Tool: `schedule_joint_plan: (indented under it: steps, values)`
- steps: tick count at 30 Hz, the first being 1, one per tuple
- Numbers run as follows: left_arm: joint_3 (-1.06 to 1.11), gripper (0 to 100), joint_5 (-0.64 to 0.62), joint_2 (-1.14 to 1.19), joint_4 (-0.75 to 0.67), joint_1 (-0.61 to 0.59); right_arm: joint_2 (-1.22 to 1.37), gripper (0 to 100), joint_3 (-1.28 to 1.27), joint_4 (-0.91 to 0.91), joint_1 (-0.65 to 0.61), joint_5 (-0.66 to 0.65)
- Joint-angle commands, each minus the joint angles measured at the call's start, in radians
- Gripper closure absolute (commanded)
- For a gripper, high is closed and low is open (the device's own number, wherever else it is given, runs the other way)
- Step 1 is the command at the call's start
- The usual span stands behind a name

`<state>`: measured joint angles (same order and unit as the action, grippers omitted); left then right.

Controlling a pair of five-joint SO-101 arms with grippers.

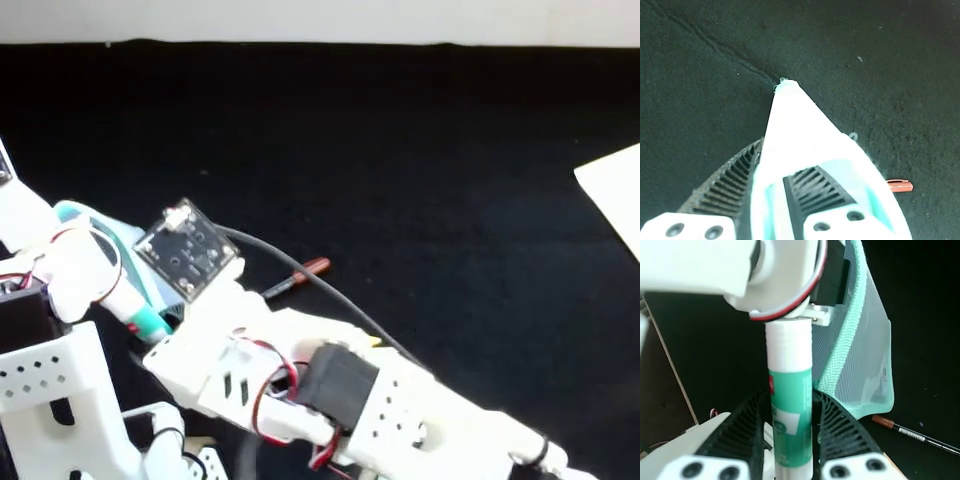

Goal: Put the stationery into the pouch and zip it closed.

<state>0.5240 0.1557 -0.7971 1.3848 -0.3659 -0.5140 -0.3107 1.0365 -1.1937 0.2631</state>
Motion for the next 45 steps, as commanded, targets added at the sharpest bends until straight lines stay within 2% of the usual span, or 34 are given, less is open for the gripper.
schedule_joint_plan:
  steps: [1, 7, 13, 21, 23, 28, 33, 38, 45]
  values:
    - [0.033, 99, 0.002, 0.004, 0.006, -0.004, 0.053, 99.1, -0.028, -0.044, 0.104, -0.041]
    - [0.028, 99, 0.006, 0.004, 0.006, -0.004, 0.074, 99.1, -0.033, -0.065, 0.242, -0.153]
    - [0.016, 99, 0.040, 0.002, 0.041, 0.001, 0.074, 99.1, -0.033, -0.140, 0.346, -0.210]
    - [-0.183, 99, 0.304, 0.002, 0.256, 0.001, 0.074, 99.1, -0.028, -0.148, 0.331, -0.212]
    - [-0.231, 96, 0.359, 0.004, 0.293, -0.001, 0.074, 99.1, -0.027, -0.148, 0.331, -0.210]
    - [-0.331, 84, 0.384, 0.004, 0.333, -0.004, 0.074, 99.1, -0.033, -0.148, 0.331, -0.210]
    - [-0.430, 84, 0.453, 0.004, 0.333, -0.005, 0.074, 99.1, -0.033, -0.148, 0.329, -0.210]
    - [-0.438, 84, 0.463, 0.010, 0.333, -0.005, 0.074, 99.1, -0.035, -0.148, 0.329, -0.209]
    - [-0.429, 84, 0.572, 0.004, 0.351, -0.008, 0.074, 99.1, -0.027, -0.148, 0.286, -0.209]
